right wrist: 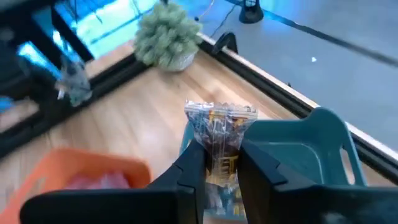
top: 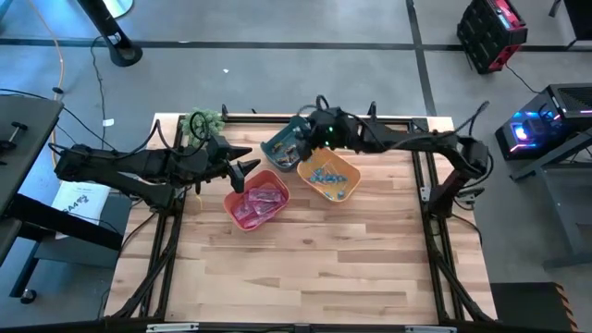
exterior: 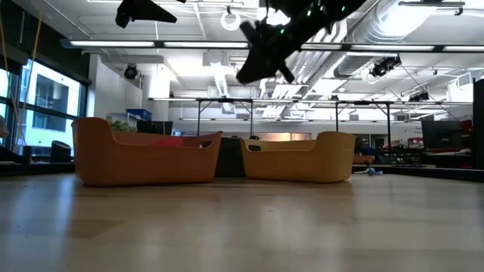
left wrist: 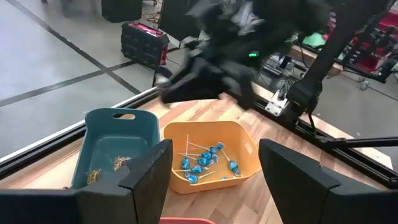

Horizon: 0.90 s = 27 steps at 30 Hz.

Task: Sort candy
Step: Put the black candy into the blue bin, then put the blue candy into the yellow bin

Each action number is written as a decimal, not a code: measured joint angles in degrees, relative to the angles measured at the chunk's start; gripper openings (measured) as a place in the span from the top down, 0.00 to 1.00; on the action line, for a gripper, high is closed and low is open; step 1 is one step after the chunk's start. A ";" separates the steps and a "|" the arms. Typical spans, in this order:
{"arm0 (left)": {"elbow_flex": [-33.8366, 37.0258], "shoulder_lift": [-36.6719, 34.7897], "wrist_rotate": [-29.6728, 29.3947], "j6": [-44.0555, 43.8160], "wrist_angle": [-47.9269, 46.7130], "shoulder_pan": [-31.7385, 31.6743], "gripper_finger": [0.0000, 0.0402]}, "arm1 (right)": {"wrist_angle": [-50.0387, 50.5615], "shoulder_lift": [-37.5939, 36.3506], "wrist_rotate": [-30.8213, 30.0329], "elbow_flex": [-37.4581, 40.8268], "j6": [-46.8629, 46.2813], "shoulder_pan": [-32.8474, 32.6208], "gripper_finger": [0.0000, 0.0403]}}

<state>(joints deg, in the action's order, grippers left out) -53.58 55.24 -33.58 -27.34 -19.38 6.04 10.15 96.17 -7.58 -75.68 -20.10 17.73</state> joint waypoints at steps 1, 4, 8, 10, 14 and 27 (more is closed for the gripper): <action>0.00 0.00 0.00 -0.03 -0.01 0.00 0.42 | -0.34 0.98 1.01 -0.02 -1.50 1.38 0.85; 0.00 0.00 -0.01 -0.06 -0.02 0.00 0.42 | 0.10 4.39 5.27 0.06 -4.17 4.59 0.79; 0.00 0.00 -0.09 -0.84 -0.03 0.00 0.42 | -0.10 6.43 7.45 0.11 -5.30 5.51 0.63; 0.00 0.00 -0.13 -0.94 -0.03 0.00 0.42 | -0.56 6.52 6.50 0.11 -4.19 5.37 0.54; 0.00 0.00 -0.36 -0.97 -0.04 -0.02 0.42 | -2.47 5.70 6.74 0.09 -3.39 5.96 0.40; 0.00 0.00 -1.73 -2.14 -0.07 -0.02 0.42 | 4.02 5.49 19.70 0.05 -9.48 11.61 0.35</action>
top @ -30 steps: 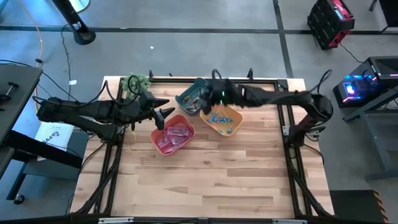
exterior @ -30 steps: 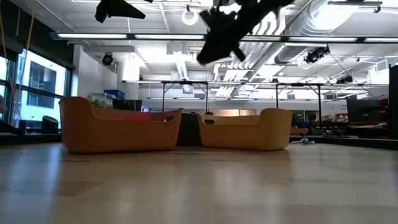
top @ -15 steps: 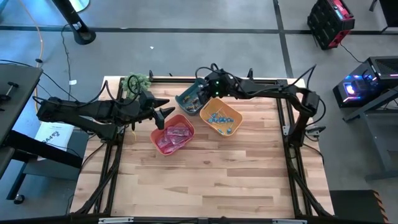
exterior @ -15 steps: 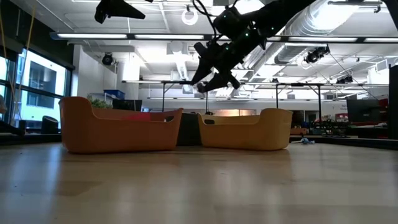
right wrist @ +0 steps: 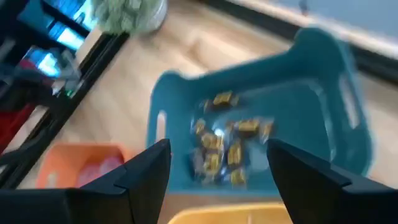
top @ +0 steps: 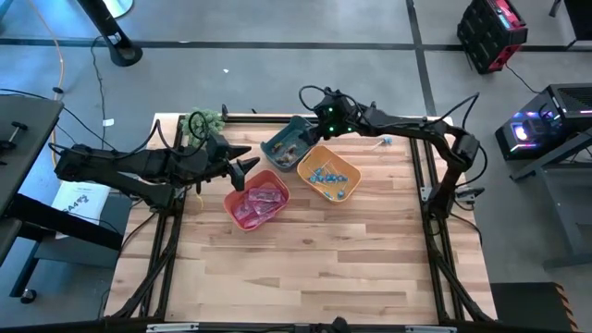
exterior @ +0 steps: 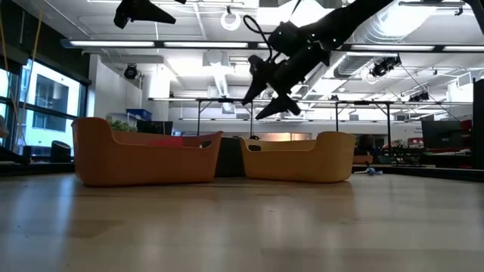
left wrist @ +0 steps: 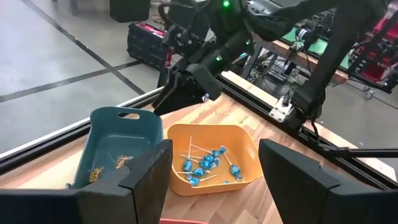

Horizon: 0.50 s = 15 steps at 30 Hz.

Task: Sort candy
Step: Put the blue candy into the yellow bin

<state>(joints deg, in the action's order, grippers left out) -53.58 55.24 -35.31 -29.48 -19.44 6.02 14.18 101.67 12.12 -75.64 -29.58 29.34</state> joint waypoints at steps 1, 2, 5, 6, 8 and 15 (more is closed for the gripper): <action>0.00 0.00 -0.03 -0.27 0.00 0.00 0.42 | -0.46 -0.02 -0.24 -0.02 0.67 -0.06 0.35; 0.00 0.00 -0.10 -0.43 0.00 0.00 0.42 | -0.81 -0.04 -0.43 -0.04 1.69 -0.09 0.35; 0.00 0.00 -0.13 -0.52 -0.02 0.00 0.42 | 1.95 -1.06 -7.94 -0.04 5.30 -0.19 0.35; 0.00 0.00 -0.13 -0.80 -0.01 0.00 0.42 | 3.24 -1.73 -12.64 -0.04 5.83 0.02 0.35; 0.00 -0.01 -0.11 -1.68 -0.05 0.00 0.42 | 7.13 -3.17 -21.40 -0.09 6.14 1.23 0.35; 0.00 0.00 -0.12 -1.92 -0.03 0.00 0.42 | 27.59 -3.76 -29.25 1.52 3.00 10.54 0.35</action>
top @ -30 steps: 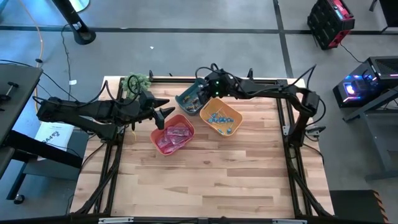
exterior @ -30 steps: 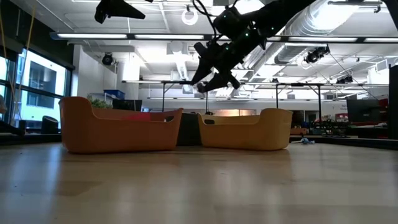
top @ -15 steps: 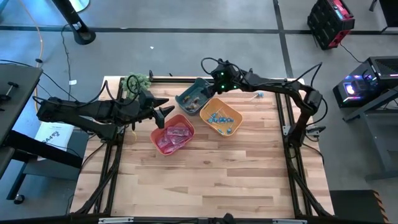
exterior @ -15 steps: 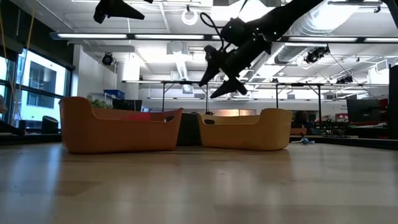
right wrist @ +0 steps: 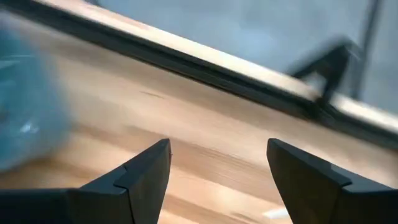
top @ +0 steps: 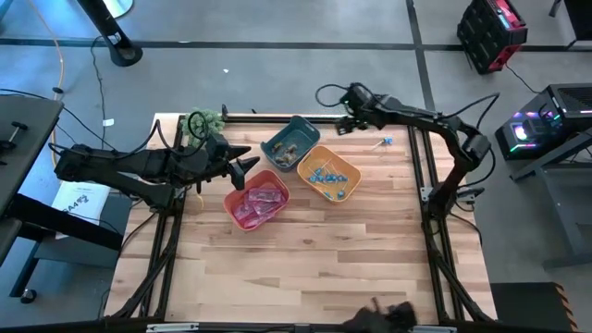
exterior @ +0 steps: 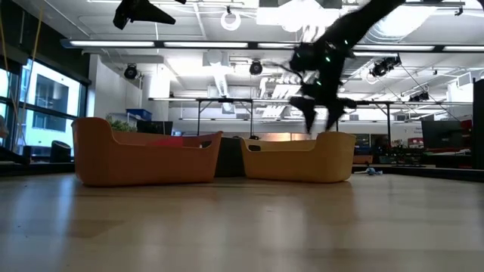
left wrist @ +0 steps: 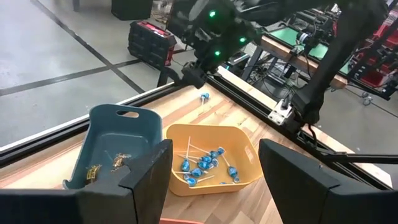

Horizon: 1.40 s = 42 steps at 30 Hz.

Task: Sort candy
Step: Put the blue candy into the yellow bin

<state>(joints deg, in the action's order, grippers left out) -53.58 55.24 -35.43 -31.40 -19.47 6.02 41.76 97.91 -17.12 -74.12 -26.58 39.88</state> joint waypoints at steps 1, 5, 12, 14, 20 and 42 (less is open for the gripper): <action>0.00 0.00 0.00 0.00 0.00 0.00 0.42 | 1.37 0.00 -0.12 0.98 -1.41 1.74 0.35; 0.00 0.00 0.02 0.02 0.01 0.00 0.42 | 4.74 0.02 -0.28 5.73 -6.25 7.63 0.35; 0.00 0.00 0.02 0.04 -0.02 0.00 0.42 | 3.37 0.07 -0.07 13.60 -14.61 14.19 0.35; 0.00 0.00 0.02 0.07 0.00 0.00 0.42 | 2.04 0.07 0.62 15.83 -17.13 15.15 0.35; 0.00 0.00 0.02 0.09 -0.34 0.00 0.42 | -2.97 0.02 1.33 19.16 -21.11 15.59 0.35; 0.00 0.00 0.20 0.57 -0.45 0.00 0.42 | -11.79 3.76 0.81 18.56 -24.29 14.60 0.54</action>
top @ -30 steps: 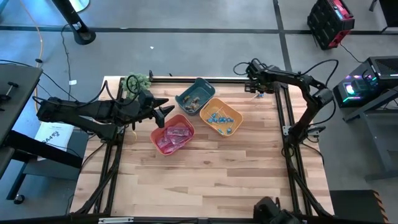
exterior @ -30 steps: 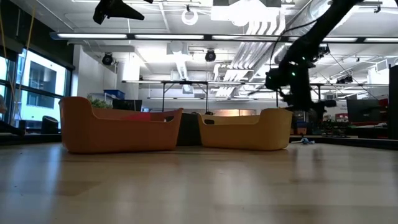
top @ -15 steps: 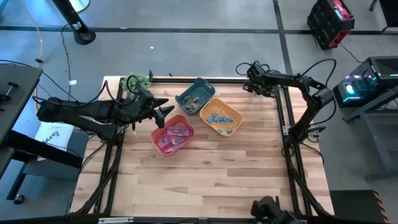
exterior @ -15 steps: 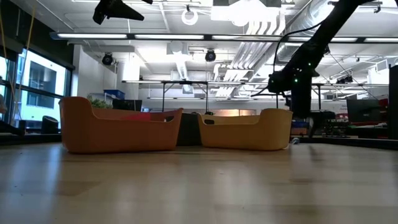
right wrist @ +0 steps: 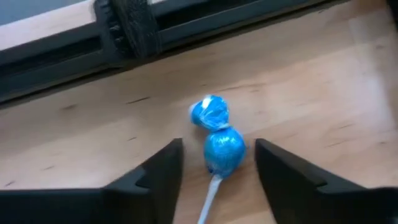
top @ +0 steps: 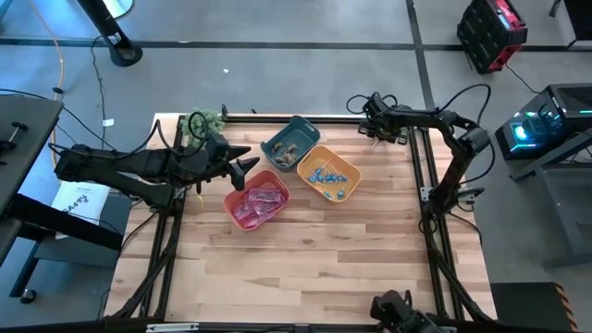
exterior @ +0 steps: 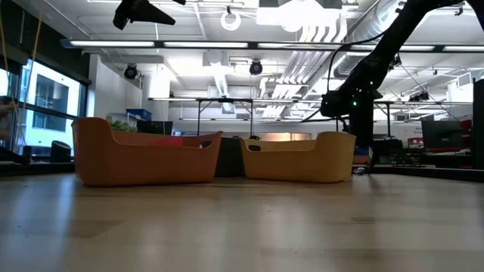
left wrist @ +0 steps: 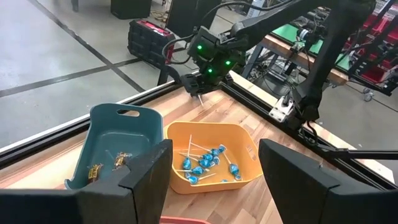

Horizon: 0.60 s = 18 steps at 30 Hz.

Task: Sort candy
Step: Put the blue candy into the yellow bin

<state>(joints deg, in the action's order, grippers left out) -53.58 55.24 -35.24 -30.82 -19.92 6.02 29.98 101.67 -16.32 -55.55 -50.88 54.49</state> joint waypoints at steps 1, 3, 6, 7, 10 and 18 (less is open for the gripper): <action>0.00 0.00 0.14 -0.01 0.00 0.00 0.42 | 0.07 0.04 -0.04 -0.02 0.36 -0.08 0.59; 0.00 0.00 0.19 -0.01 0.02 0.02 0.42 | 0.20 0.04 0.09 -0.02 1.76 -0.59 0.70; 0.00 0.00 0.28 -0.01 0.04 0.02 0.42 | 0.34 -0.34 1.13 0.00 5.32 -1.40 0.89; 0.00 -0.01 0.28 -0.01 0.09 0.02 0.42 | 0.68 -0.82 1.79 0.10 7.10 -1.89 0.94; 0.00 0.00 0.28 -0.01 0.45 0.02 0.42 | 0.68 -4.13 2.21 0.25 11.67 -3.81 0.96; 0.00 0.00 0.21 0.38 0.49 0.02 0.42 | -1.82 -19.66 7.63 0.11 19.61 -13.52 0.99</action>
<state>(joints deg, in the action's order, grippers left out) -53.58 55.24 -35.03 -30.44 -19.44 6.04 28.15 82.00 -8.69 -55.44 -31.26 40.97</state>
